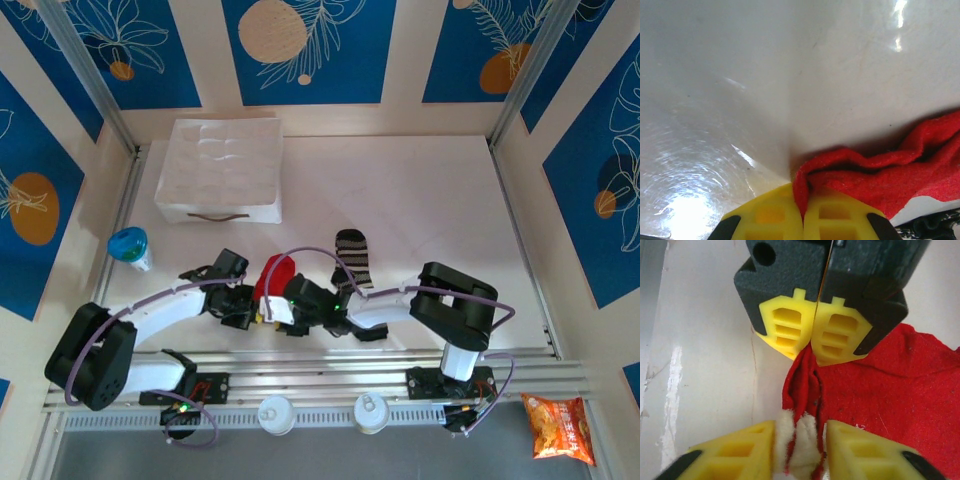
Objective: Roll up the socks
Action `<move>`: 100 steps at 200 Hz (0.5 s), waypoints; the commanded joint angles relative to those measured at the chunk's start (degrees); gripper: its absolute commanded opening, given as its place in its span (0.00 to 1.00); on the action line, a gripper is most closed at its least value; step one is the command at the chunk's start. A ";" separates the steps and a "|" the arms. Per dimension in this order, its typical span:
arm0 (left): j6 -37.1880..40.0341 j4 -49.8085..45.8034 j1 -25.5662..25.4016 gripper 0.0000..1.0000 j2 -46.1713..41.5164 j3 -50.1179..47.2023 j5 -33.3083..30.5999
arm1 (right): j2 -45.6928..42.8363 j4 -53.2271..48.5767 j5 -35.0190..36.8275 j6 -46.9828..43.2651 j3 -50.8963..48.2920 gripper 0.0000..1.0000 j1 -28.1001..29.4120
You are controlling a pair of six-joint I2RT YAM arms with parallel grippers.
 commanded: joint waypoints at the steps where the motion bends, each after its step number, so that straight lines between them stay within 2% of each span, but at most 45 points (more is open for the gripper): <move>1: 0.65 -4.40 0.95 0.00 1.39 -0.24 -1.62 | 1.40 -1.69 -0.99 2.69 1.92 0.20 0.19; 34: 2.18 -6.58 1.19 0.03 0.10 1.62 -2.51 | 2.49 -5.11 -3.31 7.02 3.30 0.03 -1.30; 43: 3.39 -7.93 1.33 0.11 -0.55 2.79 -3.21 | 2.45 -6.53 -5.03 8.58 3.89 0.00 -2.06; 71: 7.35 -12.24 1.48 0.38 -3.99 6.60 -6.15 | 2.69 -11.18 -13.77 15.08 6.51 0.00 -5.82; 100: 11.69 -17.20 1.55 0.57 -8.26 8.95 -9.23 | 6.05 -18.72 -23.41 21.35 12.23 0.00 -10.07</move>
